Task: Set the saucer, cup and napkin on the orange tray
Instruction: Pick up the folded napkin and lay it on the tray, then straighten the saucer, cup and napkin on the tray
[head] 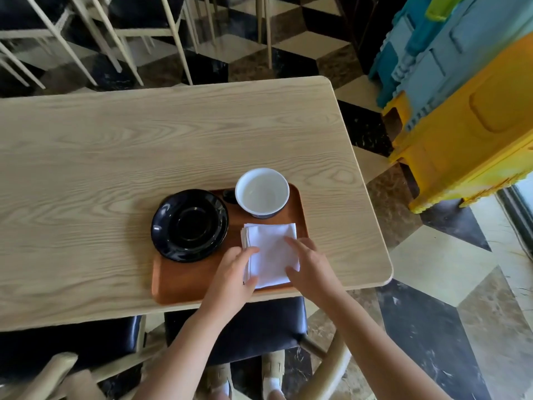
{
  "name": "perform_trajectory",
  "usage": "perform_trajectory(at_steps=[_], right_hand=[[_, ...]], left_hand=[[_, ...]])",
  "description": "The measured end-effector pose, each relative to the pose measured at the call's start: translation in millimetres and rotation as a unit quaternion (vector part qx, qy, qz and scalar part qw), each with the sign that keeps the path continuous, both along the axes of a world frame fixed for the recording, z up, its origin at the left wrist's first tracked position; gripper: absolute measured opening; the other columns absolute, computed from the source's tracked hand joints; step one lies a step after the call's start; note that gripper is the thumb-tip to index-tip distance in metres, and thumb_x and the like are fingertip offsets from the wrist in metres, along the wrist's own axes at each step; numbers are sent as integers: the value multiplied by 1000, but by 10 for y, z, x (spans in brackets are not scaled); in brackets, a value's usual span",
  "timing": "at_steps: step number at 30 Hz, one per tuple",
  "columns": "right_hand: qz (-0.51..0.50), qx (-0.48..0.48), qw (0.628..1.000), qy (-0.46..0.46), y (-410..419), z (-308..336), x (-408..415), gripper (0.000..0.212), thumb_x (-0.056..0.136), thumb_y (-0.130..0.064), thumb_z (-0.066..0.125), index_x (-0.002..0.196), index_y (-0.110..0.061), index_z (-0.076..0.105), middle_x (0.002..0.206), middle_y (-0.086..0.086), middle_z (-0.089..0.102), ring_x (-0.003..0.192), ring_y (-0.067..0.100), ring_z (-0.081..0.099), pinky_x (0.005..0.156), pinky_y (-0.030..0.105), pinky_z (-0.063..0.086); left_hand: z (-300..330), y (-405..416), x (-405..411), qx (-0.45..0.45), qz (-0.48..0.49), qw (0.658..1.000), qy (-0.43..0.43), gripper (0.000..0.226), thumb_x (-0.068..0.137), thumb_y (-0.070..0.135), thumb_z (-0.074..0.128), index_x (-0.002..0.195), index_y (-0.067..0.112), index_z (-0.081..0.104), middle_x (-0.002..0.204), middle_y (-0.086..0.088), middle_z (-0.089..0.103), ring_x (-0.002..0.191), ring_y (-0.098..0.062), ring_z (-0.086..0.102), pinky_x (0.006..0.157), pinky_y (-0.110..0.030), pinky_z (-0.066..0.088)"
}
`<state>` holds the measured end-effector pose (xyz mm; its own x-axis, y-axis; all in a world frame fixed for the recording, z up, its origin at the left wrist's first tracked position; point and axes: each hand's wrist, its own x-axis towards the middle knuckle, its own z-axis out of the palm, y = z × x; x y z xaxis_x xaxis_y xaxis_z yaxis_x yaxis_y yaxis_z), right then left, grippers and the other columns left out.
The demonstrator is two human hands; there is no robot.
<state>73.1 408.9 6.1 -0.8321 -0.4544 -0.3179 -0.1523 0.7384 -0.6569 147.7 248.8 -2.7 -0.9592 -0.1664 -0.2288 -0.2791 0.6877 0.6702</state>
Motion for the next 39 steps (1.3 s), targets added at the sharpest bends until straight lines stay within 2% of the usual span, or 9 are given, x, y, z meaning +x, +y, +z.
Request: perform_trajectory(at_steps=[4,7,12,19,21,24,30,34,39], right_hand=[[20,34,998,44,34,1,55,54,78,-2,58,129,-14,43,121,11,46,107,28,49,82,27,43],[64,96,988,106,60,31,100,56,78,-15,65,130,-12,43,138,12,38,125,30,41,84,36,52],[162,197,939,230,61,32,134,60,68,-31,77,120,-8,59,136,13,52,126,28,48,95,45,47],[173,205,940,211,46,-60,174,56,91,-28,49,140,-8,32,153,11,23,141,29,16,114,46,18],[152,201,944,211,-24,-29,189,54,88,-26,55,136,-6,40,149,15,33,139,32,25,112,48,22],[123,177,951,220,-211,37,224,50,84,-23,63,128,-4,50,140,18,46,131,35,40,106,53,32],[194,117,952,204,-754,1,251,54,94,-29,42,143,-14,23,156,7,15,143,24,10,116,46,12],[218,118,944,218,-971,-25,264,52,93,-27,42,142,-15,27,155,8,21,143,24,12,116,46,12],[213,122,943,224,-1012,-45,307,50,92,-26,43,140,-13,32,153,11,25,142,26,19,116,44,14]], left_hand=[[-41,30,43,-80,-25,996,20,53,74,7,69,125,17,55,115,-10,51,104,-27,53,86,-31,47],[-61,26,80,-134,-51,988,61,52,68,8,76,118,12,62,134,-21,49,126,-39,44,98,-43,46],[-110,-15,90,-167,-115,978,58,52,81,15,67,130,12,51,152,-14,24,141,-29,18,106,-44,38],[-134,-61,149,-240,-149,959,35,56,88,29,54,140,22,35,155,-10,18,142,-25,20,107,-48,33],[-124,-79,148,-247,-159,955,35,56,90,32,50,141,23,31,156,-10,15,142,-24,18,110,-48,29],[-58,-177,205,-266,-149,951,54,57,85,34,58,138,22,39,151,-12,30,138,-25,31,106,-49,35],[22,-775,486,-284,-46,956,59,57,87,38,52,138,19,38,149,-14,35,135,-28,36,110,-53,25],[3,-1114,618,-285,-25,958,-14,57,91,42,44,142,23,29,154,-11,25,142,-26,21,110,-55,23],[-29,-1229,664,-272,-42,961,-11,54,92,41,42,141,23,32,154,-7,27,143,-22,19,108,-51,29]])
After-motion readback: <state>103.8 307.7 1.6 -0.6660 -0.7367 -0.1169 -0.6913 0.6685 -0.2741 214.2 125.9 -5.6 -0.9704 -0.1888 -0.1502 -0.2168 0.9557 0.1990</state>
